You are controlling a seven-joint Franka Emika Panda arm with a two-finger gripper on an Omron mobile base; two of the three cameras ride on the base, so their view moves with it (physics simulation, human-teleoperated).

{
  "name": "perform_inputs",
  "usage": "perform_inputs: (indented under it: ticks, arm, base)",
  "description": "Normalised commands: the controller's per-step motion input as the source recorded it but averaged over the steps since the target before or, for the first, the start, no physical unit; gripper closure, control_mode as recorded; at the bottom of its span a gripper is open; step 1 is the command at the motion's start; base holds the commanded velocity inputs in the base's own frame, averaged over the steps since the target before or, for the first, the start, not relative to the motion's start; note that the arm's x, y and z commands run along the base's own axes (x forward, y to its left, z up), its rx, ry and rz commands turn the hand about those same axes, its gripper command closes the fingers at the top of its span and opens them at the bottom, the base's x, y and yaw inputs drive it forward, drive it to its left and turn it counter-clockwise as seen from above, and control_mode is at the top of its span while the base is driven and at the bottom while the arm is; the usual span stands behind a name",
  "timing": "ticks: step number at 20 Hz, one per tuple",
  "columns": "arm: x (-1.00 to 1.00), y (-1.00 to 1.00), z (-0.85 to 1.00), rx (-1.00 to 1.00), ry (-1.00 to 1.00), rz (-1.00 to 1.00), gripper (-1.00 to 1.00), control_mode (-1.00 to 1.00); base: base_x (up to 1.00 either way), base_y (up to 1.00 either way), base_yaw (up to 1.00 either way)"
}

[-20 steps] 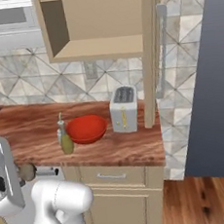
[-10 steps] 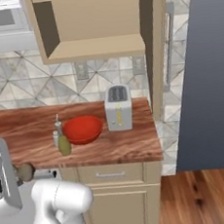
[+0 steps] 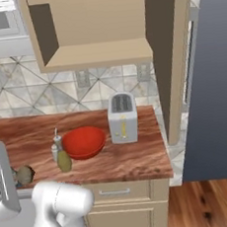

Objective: Retrieve the bottle and the shaker from the cabinet and place them next to the mixing bowl on the counter. Then add garlic from the fridge to the mixing bowl.

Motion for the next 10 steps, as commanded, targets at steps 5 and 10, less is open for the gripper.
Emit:
perform_inputs:
  ticks: [5, 10]
  arm:
    - [0.0, 0.0, 0.0, 0.0, 0.0, 0.0, 1.0, 1.0]
    - [0.0, 0.0, 0.0, 0.0, 0.0, 0.0, 1.0, 1.0]
  base:
    - [0.46, -0.07, 0.0]
    - [0.12, -0.08, 0.01]
